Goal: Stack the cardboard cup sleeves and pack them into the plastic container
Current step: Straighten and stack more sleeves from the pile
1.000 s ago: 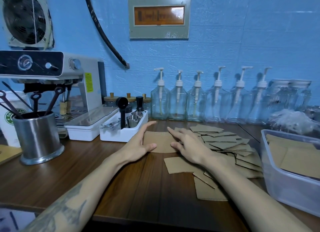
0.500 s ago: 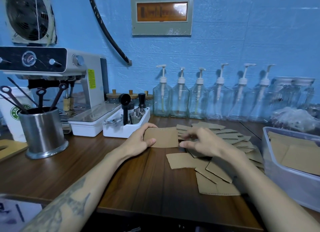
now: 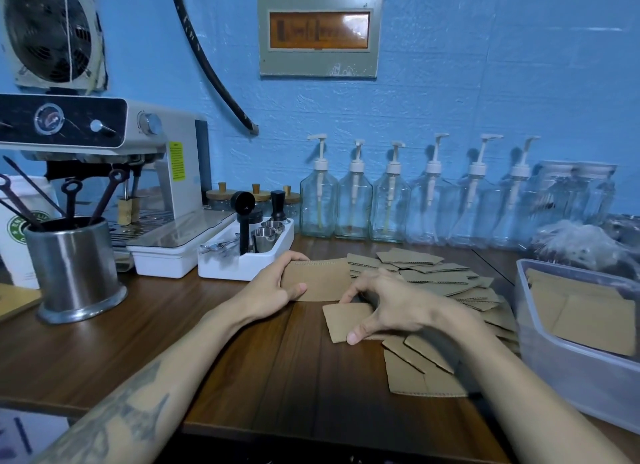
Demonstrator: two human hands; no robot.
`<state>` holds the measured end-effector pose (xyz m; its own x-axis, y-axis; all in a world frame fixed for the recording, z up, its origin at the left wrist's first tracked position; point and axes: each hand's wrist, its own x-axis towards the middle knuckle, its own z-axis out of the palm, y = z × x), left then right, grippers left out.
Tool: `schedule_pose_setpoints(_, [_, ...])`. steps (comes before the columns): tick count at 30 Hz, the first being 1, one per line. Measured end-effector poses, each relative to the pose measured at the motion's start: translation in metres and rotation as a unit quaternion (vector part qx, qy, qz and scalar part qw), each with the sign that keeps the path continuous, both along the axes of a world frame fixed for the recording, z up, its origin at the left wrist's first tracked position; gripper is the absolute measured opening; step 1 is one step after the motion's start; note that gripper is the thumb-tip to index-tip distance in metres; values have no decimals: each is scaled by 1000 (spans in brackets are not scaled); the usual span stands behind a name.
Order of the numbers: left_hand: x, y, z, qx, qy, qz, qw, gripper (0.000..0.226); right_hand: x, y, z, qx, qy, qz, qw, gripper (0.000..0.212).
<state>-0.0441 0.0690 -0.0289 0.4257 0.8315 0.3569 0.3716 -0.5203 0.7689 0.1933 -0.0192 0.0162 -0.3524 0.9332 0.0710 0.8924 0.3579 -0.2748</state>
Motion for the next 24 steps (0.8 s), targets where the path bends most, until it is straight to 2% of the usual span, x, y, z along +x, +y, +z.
schedule_pose_setpoints(5, [1, -1, 0, -1, -7, -6, 1000, 38, -4, 1, 5, 14, 110, 2, 994, 48])
schedule_pose_setpoints(10, [1, -1, 1, -4, -9, -11, 1000, 36, -1, 4, 11, 89, 152, 14, 984, 23])
schedule_pose_setpoints(13, [1, -1, 1, -11, -14, -12, 1000, 36, 0, 4, 13, 122, 211, 4, 970, 19])
schedule_pose_setpoints(19, [1, -1, 2, -24, -11, -16, 1000, 39, 0, 6, 16, 123, 370, -11, 921, 21])
schedule_pose_setpoints(22, [1, -2, 2, -42, -22, -20, 999, 39, 2, 9, 13, 102, 396, -12, 913, 30])
schedule_pose_setpoints(24, [1, -2, 2, -44, -21, -22, 999, 39, 5, 11, 10, 111, 393, -14, 913, 46])
